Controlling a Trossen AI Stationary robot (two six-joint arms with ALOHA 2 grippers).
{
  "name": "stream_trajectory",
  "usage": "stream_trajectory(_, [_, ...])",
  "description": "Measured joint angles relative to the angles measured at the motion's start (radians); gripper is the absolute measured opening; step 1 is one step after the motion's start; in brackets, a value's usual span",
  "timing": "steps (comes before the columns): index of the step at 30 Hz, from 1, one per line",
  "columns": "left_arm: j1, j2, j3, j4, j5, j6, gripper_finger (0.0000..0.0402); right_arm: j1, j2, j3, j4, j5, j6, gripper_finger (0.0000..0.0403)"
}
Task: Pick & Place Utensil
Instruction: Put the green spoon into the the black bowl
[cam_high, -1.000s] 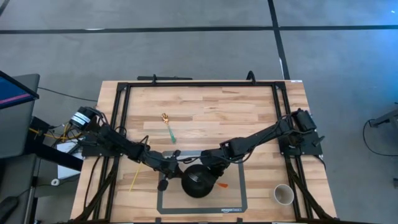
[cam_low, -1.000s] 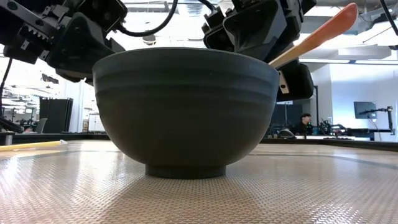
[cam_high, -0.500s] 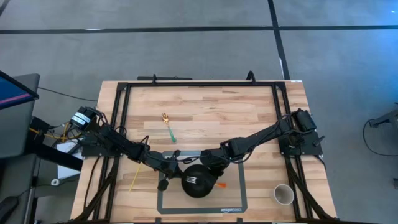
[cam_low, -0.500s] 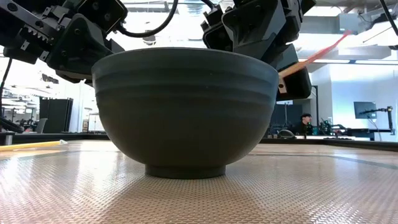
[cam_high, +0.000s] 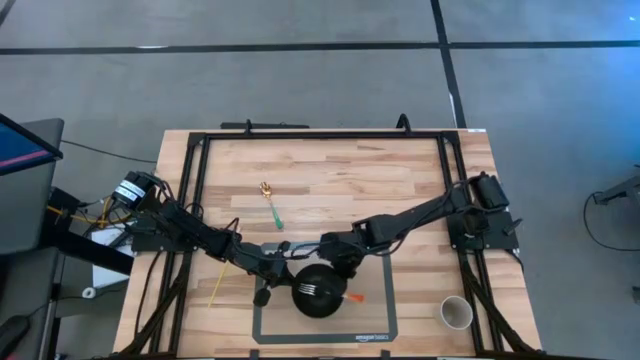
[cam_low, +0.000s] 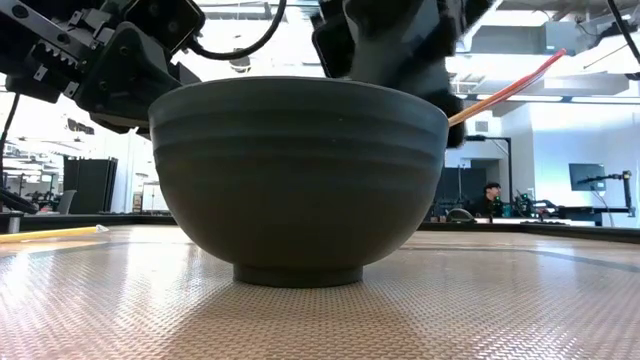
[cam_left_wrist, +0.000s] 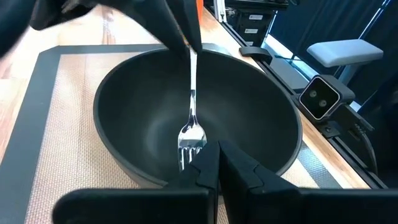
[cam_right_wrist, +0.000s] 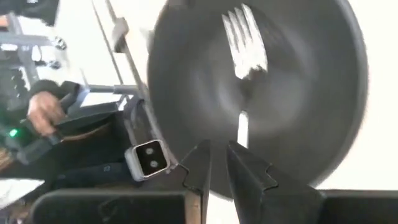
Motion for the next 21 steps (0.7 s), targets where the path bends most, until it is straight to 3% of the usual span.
stream_trajectory(3, [-0.001,-0.032,0.0,0.001,-0.035,0.023,0.0007,-0.006,-0.001,0.061,-0.029,-0.004,-0.071,0.0045])
stream_trajectory(9, [0.012,-0.195,0.001,-0.048,-0.37,0.13,0.0007,-0.036,-0.045,0.23,-0.354,0.038,-0.337,0.0033])
stream_trajectory(12, [0.047,-0.323,0.001,-0.19,-0.438,0.139,0.0007,-0.049,-0.109,0.275,-0.487,0.165,-0.415,0.0022])
stream_trajectory(14, [0.088,-0.405,0.001,-0.305,-0.454,0.052,0.0008,-0.05,-0.176,0.277,-0.556,0.267,-0.449,0.0015])
stream_trajectory(17, [0.159,-0.516,0.0,-0.529,-0.461,-0.131,0.0019,-0.03,-0.289,0.269,-0.584,0.466,-0.501,0.0009])
stream_trajectory(21, [0.243,-0.565,0.0,-0.758,-0.461,-0.26,0.0043,0.008,-0.427,0.17,-0.513,0.748,-0.596,0.0005])
